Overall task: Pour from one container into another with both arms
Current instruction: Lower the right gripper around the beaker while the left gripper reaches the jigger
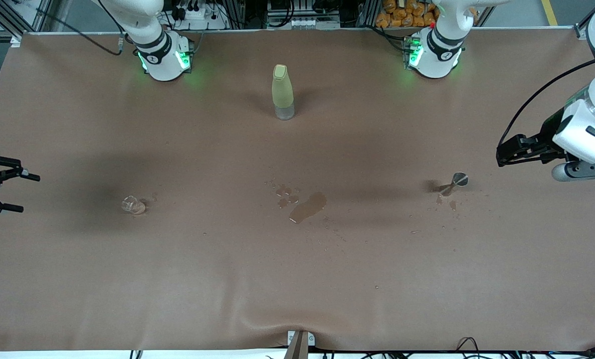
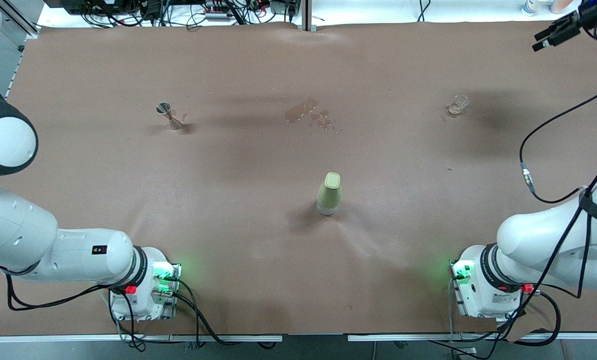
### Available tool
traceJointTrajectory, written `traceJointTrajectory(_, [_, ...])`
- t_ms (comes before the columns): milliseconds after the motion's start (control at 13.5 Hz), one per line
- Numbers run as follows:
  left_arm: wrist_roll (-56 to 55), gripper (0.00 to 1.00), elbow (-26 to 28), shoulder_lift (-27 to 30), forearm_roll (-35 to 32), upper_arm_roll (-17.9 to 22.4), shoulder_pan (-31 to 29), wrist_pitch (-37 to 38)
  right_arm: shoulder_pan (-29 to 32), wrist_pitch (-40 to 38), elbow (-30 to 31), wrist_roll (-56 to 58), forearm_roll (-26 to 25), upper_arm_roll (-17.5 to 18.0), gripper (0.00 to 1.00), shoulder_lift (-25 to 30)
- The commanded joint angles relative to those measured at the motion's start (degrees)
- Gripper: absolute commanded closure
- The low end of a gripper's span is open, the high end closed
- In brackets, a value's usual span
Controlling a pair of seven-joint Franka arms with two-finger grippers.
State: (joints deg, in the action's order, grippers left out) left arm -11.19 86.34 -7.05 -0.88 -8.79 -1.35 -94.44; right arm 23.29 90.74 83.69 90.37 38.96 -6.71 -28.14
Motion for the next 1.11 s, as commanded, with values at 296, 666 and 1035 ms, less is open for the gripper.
traceJointTrajectory(296, [3.61,0.00,-0.56,-0.16,-0.79,-0.44,-0.85,0.66,4.84,-5.49,-0.02,20.72,9.56,1.00,0.00,-8.42])
traceJointTrajectory(666, [7.76,0.00,-0.39,-0.16,-0.70,0.18,-1.46,0.66,3.96,-5.66,6.22,29.31,15.70,1.18,0.00,-11.50])
traceJointTrajectory(1035, [21.00,0.00,0.14,-3.05,7.45,0.18,-5.85,0.22,4.39,-5.84,6.49,36.96,17.47,1.18,0.00,-15.36])
